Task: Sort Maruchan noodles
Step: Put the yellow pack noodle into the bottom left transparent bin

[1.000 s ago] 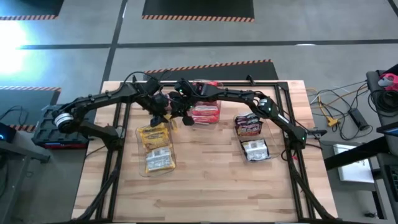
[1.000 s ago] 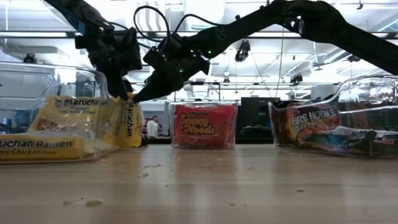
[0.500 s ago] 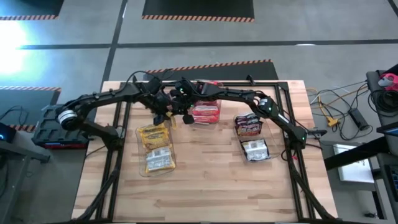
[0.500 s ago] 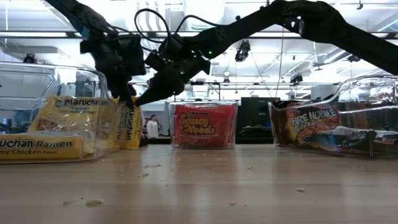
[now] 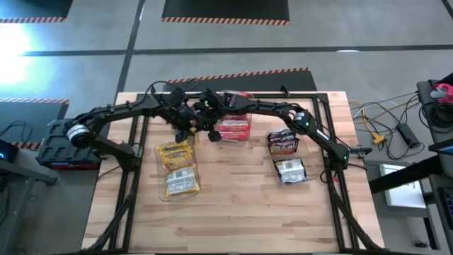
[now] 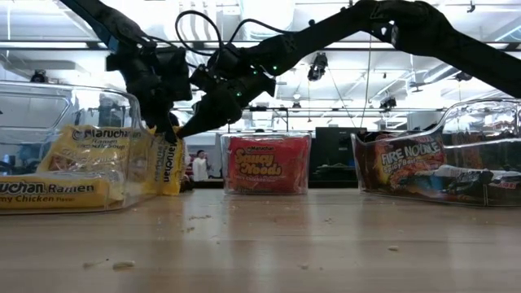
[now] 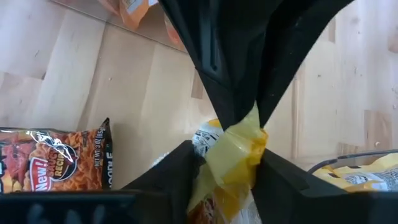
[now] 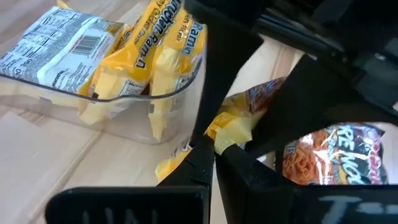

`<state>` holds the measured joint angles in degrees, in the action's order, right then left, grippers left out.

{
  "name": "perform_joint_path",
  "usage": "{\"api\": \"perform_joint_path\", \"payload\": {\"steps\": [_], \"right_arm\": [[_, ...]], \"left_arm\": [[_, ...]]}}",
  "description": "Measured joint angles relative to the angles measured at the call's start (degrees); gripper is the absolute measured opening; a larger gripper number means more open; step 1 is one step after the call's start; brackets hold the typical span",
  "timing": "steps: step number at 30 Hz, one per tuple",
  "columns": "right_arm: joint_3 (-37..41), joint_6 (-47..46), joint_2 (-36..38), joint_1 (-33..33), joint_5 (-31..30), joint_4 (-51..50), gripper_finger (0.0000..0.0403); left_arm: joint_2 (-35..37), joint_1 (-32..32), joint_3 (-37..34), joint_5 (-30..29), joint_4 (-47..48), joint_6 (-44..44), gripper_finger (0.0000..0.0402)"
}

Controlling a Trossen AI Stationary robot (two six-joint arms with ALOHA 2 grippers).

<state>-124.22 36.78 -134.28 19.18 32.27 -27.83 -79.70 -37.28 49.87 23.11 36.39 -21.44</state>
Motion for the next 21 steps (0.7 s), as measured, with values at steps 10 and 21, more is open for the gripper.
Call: {"api": "perform_joint_path", "payload": {"steps": [10, 21], "right_arm": [[0.0, -1.5, 0.0, 0.0, 0.1, -5.5, 0.0043], [0.0, -2.4, 2.9, 0.6, -4.1, -7.5, 0.0146]], "left_arm": [[-0.1, 0.0, -0.1, 0.1, 0.7, -0.1, 0.0032], [0.0, 0.0, 0.0, -0.2, 1.1, 0.9, 0.0009]]}}
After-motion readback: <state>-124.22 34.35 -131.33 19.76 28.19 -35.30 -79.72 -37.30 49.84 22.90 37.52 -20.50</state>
